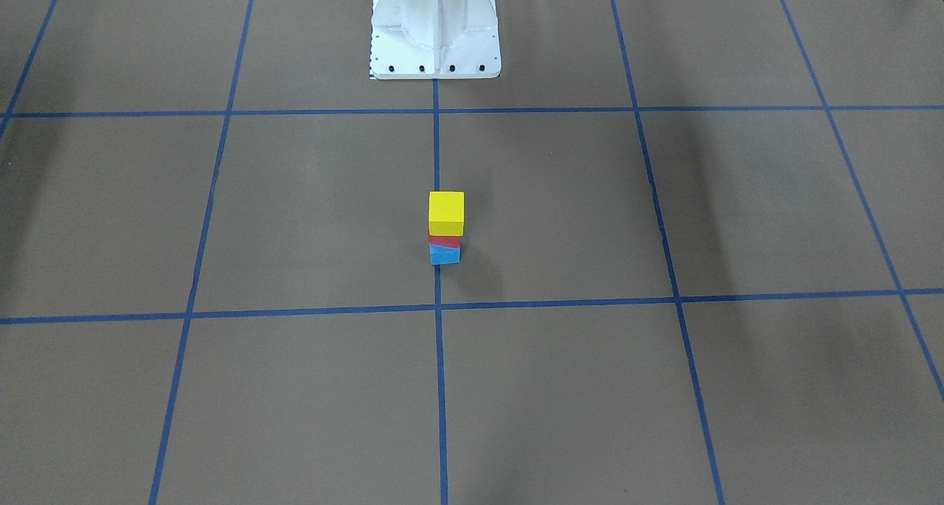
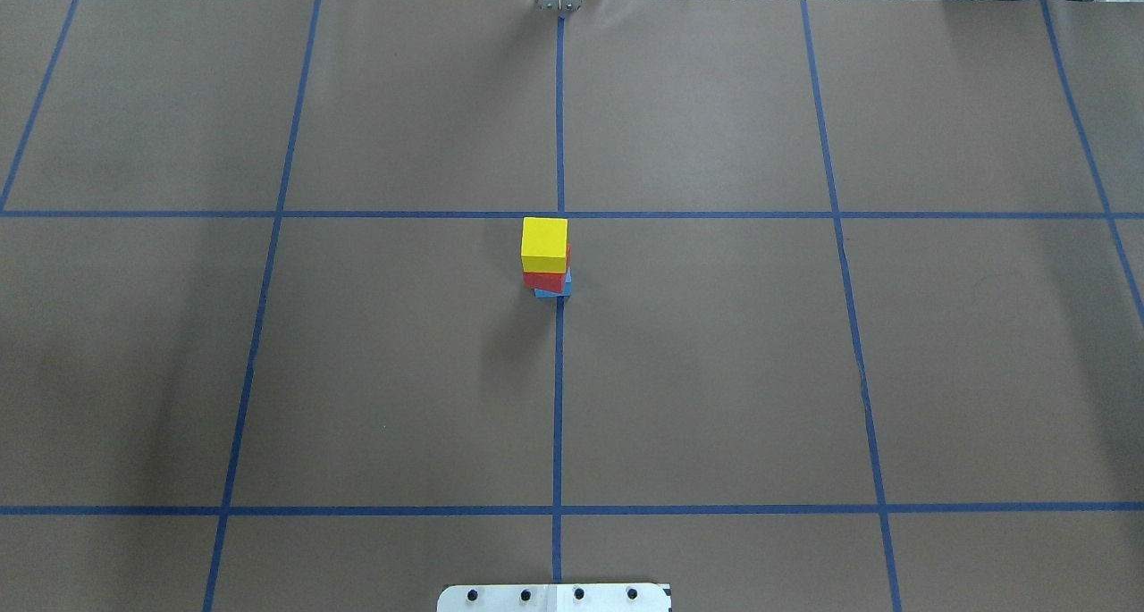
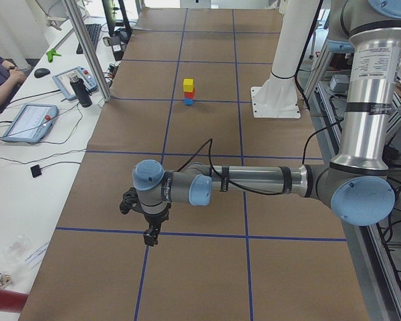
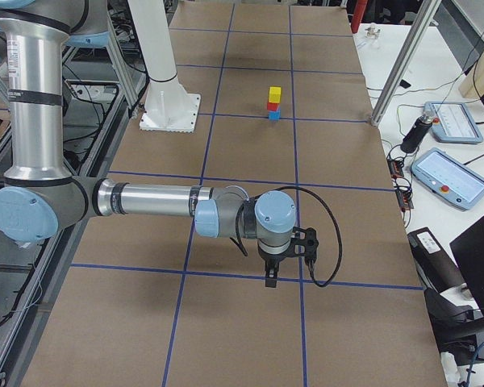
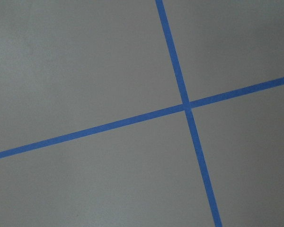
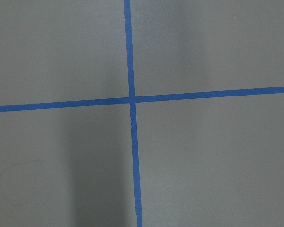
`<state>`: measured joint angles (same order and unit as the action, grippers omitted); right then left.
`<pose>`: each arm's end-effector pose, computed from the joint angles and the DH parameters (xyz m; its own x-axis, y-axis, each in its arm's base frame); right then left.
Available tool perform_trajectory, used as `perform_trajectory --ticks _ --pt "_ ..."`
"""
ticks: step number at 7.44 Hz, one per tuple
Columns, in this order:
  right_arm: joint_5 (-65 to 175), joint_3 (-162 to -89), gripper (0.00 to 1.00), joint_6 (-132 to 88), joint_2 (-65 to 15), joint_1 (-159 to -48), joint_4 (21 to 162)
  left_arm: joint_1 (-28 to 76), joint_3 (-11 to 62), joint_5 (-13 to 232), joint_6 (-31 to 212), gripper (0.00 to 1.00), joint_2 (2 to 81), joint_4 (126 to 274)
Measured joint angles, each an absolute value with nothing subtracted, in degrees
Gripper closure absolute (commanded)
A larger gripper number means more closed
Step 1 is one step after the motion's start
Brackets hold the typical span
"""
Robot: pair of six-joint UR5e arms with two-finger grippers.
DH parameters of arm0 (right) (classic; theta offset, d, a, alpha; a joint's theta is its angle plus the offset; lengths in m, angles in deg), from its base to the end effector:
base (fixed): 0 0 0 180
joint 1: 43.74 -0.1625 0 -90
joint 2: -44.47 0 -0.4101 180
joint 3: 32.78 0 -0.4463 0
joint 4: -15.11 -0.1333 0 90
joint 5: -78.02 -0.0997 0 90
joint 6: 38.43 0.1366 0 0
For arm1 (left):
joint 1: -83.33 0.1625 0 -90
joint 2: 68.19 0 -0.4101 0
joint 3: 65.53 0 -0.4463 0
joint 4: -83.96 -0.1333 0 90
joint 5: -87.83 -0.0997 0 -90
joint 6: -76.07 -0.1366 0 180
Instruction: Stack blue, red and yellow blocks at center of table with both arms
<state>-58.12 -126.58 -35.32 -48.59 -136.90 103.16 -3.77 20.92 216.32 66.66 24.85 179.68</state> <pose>0.0639 -0.5257 0.6561 0.6897 0.0585 0.7217 -0.0926 0.9957 0.0078 -0.0190 -0.5787 0.6734 0.7601 0.2574 -0.5966 -0.1770 0.9655 0.1909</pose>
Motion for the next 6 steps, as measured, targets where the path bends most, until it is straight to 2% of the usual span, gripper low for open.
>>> perform_trajectory --ticks 6 --pt "-57.9 -126.7 0.00 -36.7 -47.3 -134.1 102.7 -3.8 21.0 216.3 66.8 0.00 24.9 179.6"
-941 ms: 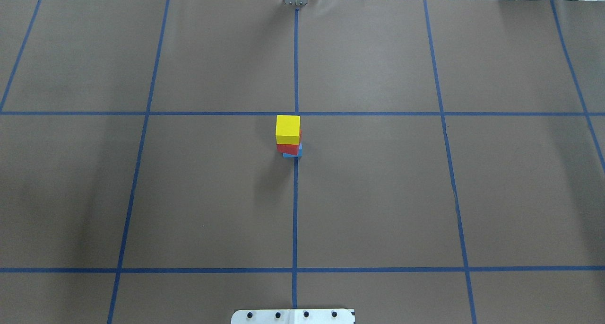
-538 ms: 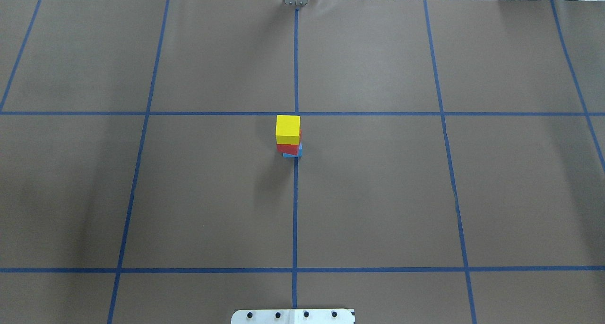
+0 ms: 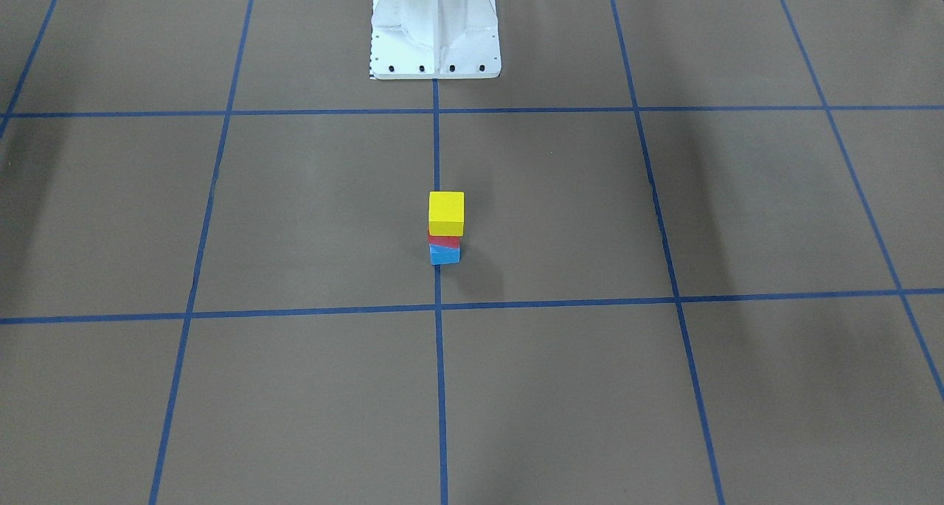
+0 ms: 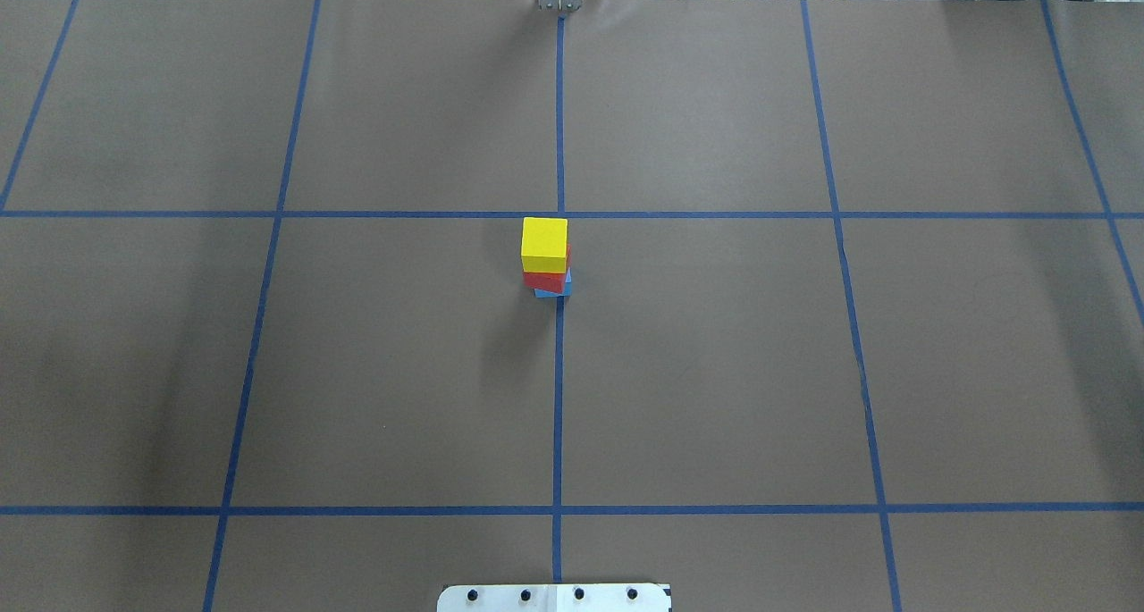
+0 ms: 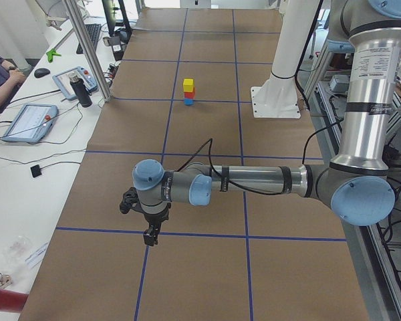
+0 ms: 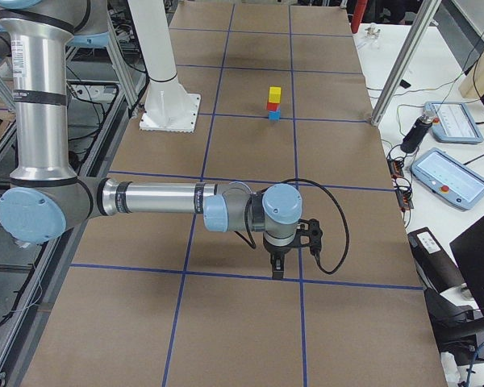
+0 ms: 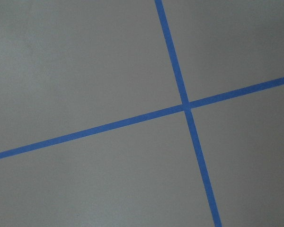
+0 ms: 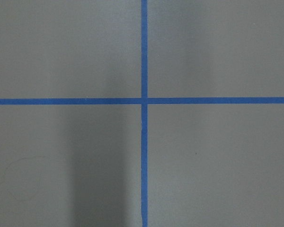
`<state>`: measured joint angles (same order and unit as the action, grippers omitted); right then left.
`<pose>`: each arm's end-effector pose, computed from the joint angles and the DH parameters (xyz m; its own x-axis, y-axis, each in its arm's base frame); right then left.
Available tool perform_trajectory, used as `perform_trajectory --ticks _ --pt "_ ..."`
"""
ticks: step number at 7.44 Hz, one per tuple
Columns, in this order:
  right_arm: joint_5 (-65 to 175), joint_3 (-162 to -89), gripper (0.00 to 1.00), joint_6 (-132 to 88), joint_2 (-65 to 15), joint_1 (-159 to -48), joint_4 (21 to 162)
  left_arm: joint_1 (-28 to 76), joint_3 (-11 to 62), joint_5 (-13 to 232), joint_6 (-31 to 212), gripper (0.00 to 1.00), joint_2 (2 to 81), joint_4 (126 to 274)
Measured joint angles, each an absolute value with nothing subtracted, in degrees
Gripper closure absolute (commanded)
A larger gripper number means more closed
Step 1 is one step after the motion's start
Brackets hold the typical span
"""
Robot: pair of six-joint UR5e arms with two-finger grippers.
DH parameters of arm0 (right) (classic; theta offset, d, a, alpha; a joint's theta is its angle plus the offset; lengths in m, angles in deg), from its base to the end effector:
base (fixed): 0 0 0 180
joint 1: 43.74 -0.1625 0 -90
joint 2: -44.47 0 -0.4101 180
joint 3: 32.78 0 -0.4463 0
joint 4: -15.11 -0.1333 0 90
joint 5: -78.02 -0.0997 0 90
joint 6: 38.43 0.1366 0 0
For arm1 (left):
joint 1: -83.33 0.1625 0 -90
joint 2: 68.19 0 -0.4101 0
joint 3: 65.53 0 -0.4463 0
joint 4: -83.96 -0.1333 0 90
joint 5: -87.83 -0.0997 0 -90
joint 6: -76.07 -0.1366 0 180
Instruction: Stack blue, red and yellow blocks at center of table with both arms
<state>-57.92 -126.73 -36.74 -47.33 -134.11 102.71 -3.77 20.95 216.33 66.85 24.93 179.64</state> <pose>0.0386 -0.5398 0.6424 0.6953 -0.0231 0.7184 -0.0270 0.9979 0.0582 -0.0190 -0.5794 0.6724 0.7606 0.2549 -0.5971 -0.1745 0.9661 0.1902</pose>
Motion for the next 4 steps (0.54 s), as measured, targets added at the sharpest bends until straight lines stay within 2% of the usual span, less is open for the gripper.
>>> perform_trajectory --ticks 4 --pt "-58.3 -126.8 0.00 -36.1 -46.7 -131.9 102.7 -3.8 20.9 216.3 66.9 0.00 25.0 179.7"
